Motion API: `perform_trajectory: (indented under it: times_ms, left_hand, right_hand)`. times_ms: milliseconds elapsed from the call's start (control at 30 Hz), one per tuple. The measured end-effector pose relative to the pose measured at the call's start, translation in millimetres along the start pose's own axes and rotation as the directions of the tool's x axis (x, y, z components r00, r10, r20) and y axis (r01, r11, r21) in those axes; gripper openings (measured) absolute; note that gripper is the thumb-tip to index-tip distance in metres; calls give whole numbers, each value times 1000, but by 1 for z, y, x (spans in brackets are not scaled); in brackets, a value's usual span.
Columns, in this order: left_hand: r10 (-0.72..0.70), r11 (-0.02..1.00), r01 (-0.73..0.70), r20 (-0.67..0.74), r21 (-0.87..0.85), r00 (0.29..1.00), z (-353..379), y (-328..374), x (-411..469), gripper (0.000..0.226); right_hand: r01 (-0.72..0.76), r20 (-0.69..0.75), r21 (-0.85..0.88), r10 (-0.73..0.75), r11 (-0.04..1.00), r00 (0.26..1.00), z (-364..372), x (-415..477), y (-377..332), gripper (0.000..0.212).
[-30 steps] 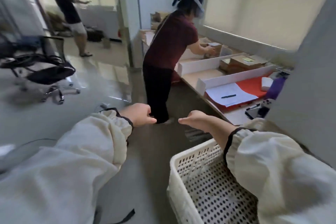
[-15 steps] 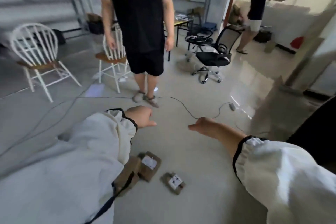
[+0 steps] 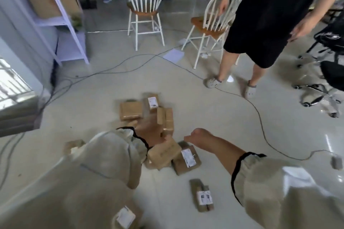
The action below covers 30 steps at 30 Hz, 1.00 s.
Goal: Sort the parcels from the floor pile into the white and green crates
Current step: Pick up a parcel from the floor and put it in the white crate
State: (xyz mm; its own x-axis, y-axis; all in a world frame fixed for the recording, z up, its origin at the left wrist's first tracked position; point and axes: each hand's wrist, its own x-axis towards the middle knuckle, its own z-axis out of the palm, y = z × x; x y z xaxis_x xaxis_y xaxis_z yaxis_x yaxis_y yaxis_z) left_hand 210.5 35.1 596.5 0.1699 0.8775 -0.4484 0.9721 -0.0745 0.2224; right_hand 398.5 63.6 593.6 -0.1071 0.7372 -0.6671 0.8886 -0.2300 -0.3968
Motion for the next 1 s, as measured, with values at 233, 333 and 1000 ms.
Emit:
perform_trajectory:
  times_ms: [233, 333, 1000]
  left_hand:
    - [-45, 994, 51, 60, -95, 997, 172, -67, 137, 48]
    - [-48, 991, 52, 31, -127, 998, 261, -92, 207, 54]
    - [-136, 881, 77, -95, -467, 986, 456, -175, 379, 39]
  right_hand:
    - [6, 55, 46, -9, 999, 998, 122, 177, 43, 39]
    - [-14, 42, 73, 11, 997, 999, 178, 261, 84, 44]
    - [-216, 72, 870, 318, 444, 945, 320, 477, 188, 11]
